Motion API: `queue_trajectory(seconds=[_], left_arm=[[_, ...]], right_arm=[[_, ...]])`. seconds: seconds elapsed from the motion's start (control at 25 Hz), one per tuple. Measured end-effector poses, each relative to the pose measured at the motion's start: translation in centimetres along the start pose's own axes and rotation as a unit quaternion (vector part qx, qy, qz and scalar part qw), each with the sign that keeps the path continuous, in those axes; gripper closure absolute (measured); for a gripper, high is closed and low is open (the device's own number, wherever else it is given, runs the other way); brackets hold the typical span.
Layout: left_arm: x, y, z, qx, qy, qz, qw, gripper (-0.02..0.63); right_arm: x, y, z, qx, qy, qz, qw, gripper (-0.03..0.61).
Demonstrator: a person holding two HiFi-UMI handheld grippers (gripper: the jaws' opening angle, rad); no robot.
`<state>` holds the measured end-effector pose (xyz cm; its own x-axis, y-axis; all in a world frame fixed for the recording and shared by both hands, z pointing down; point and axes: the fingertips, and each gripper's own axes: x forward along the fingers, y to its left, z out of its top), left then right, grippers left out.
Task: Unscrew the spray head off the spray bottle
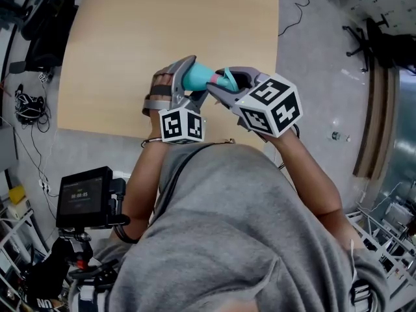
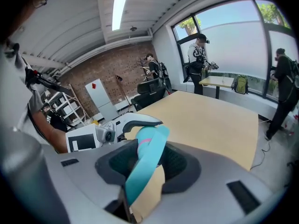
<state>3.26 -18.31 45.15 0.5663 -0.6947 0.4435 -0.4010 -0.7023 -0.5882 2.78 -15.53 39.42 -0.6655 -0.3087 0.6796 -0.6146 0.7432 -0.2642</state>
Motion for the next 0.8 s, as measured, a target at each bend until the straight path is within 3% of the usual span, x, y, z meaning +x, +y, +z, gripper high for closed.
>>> queue_trajectory(seconds=[0.32,0.44,0.52,0.6,0.64,0.8], left_arm=[[-0.9,0.3,1.6,-0.019,-0.044,-0.047,0.9977,0.227],[-1.1,-0.2,1.9,-0.057,-0.063,-0.086,0.9927,0.227],[-1.5,-1.1,2.0,-0.083,-0.081,-0.128,0.9849,0.229],[-2.2,-2.2,2.3,-0.098,-0.101,-0.176,0.9743,0.229],[-2.7,-2.7,2.5,-0.101,-0.112,-0.201,0.9679,0.228],[-4.4,-4.7,3.1,-0.097,-0.151,-0.289,0.9402,0.229]], right_arm=[[-1.1,0.2,0.7,-0.076,0.022,0.020,0.997,0.431],[-1.3,0.9,1.2,-0.140,0.033,0.023,0.989,0.431],[-1.4,1.8,1.1,-0.204,0.047,0.031,0.977,0.434],[-1.6,2.9,0.4,-0.289,0.062,0.051,0.954,0.434],[-1.8,3.6,-0.1,-0.343,0.069,0.065,0.934,0.434],[-2.6,5.4,-2.1,-0.545,0.084,0.120,0.826,0.434]])
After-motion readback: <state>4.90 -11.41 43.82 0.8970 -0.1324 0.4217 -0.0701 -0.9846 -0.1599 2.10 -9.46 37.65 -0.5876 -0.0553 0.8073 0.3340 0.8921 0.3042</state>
